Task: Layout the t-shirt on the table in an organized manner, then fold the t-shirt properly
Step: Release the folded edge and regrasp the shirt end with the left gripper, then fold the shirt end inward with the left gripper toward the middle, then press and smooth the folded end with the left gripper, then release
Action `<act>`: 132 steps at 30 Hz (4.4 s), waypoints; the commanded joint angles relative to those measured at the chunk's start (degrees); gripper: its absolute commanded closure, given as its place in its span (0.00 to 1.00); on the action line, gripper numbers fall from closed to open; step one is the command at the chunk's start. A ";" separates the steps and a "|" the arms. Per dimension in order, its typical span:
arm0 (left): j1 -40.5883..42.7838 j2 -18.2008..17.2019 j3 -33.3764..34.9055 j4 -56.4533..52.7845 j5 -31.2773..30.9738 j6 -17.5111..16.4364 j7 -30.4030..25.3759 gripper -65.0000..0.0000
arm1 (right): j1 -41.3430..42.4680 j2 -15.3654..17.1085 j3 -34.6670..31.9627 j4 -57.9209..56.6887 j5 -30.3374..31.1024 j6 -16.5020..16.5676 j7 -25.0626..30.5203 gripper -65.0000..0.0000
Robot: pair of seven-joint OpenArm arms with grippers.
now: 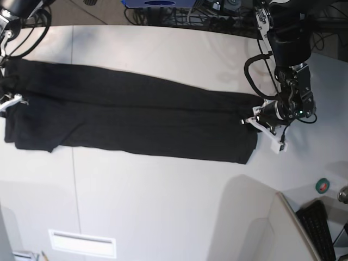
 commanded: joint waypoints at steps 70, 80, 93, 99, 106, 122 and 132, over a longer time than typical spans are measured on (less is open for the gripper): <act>10.90 7.17 36.15 34.18 1.38 16.54 9.60 0.52 | 0.29 0.97 0.15 2.25 0.65 -0.18 1.31 1.00; 9.85 8.58 45.38 35.67 1.29 16.54 9.60 0.25 | 0.20 0.79 0.15 2.34 0.65 -0.18 1.31 1.00; 16.44 6.64 20.94 41.39 1.91 16.62 14.35 1.00 | 0.38 0.79 0.15 2.34 0.65 -0.18 1.31 1.00; 11.78 8.23 19.27 33.56 1.82 16.71 14.35 1.00 | 0.55 -0.62 0.06 2.43 0.65 -0.18 1.31 1.00; 5.63 12.01 19.71 23.72 1.82 16.71 14.26 1.00 | 0.55 -0.53 0.33 2.34 0.65 -0.18 1.31 1.00; -6.68 17.80 30.62 4.64 1.29 16.71 1.07 1.00 | 0.20 -0.35 0.24 2.34 0.56 -0.18 1.31 1.00; -2.46 14.03 31.32 15.80 -4.60 16.80 3.09 1.00 | 0.38 -0.62 0.50 2.34 0.56 -0.18 1.31 1.00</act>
